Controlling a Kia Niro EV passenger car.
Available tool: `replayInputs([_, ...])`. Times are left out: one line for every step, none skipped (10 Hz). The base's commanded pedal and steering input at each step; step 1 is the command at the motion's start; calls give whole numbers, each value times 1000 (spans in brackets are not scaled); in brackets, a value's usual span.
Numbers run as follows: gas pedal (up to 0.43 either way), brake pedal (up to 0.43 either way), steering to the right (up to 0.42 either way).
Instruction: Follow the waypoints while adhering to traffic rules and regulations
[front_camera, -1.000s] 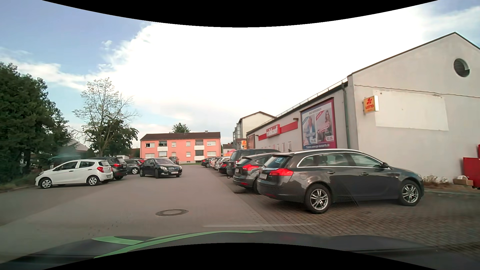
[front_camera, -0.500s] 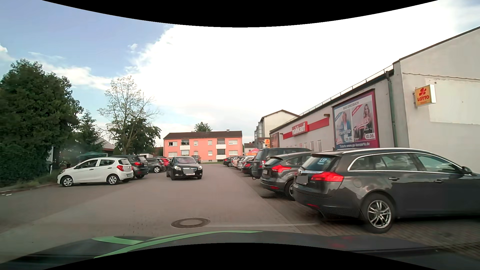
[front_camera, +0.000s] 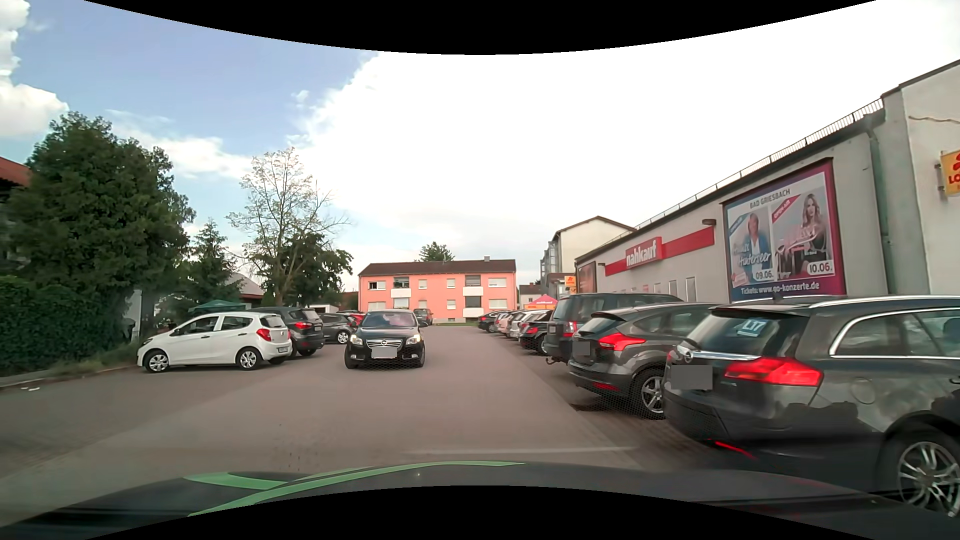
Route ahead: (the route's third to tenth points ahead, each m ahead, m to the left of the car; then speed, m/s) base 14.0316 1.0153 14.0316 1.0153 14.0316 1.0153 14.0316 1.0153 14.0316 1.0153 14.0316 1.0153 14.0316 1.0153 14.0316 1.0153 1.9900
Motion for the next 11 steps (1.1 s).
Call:
replayInputs([0,0,-188])
replayInputs([0,0,-167])
replayInputs([0,0,-155])
replayInputs([0,0,-144])
replayInputs([0,0,-127])
replayInputs([0,0,-110])
replayInputs([0,0,-97])
replayInputs([8,0,-83])
replayInputs([8,0,-75])
replayInputs([8,0,-64])
replayInputs([8,0,-50])
